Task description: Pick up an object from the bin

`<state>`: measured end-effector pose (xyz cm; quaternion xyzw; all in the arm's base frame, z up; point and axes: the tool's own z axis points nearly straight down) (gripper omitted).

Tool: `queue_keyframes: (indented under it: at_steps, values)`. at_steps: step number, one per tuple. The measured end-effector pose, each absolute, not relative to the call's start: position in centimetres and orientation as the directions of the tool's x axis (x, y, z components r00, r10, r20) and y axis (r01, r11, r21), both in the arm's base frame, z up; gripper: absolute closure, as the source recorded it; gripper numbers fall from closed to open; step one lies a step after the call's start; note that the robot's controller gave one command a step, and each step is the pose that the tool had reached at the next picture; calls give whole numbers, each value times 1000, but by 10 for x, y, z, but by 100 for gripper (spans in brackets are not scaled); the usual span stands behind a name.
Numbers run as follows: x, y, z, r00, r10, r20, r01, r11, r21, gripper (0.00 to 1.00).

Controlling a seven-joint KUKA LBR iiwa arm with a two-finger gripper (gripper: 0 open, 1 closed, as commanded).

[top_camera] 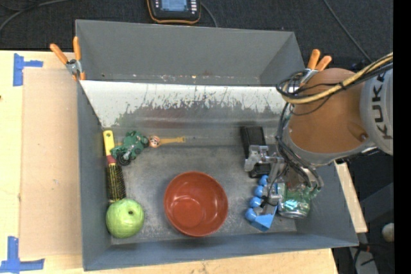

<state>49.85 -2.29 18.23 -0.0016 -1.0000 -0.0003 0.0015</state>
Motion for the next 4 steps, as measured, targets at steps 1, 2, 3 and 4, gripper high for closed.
queue_keyframes:
  at_steps: [1, 2, 3, 4]
  values:
    - [509, -95, 84, -976, -216, 5, -216, 976, 3, 0]
    - [522, -100, 134, -989, -148, -3, -148, 989, 2, 0]
    - [499, -94, 98, -821, -571, 13, -571, 821, 13, 0]
    - [526, -96, 69, -805, -593, -3, -593, 805, 5, 0]
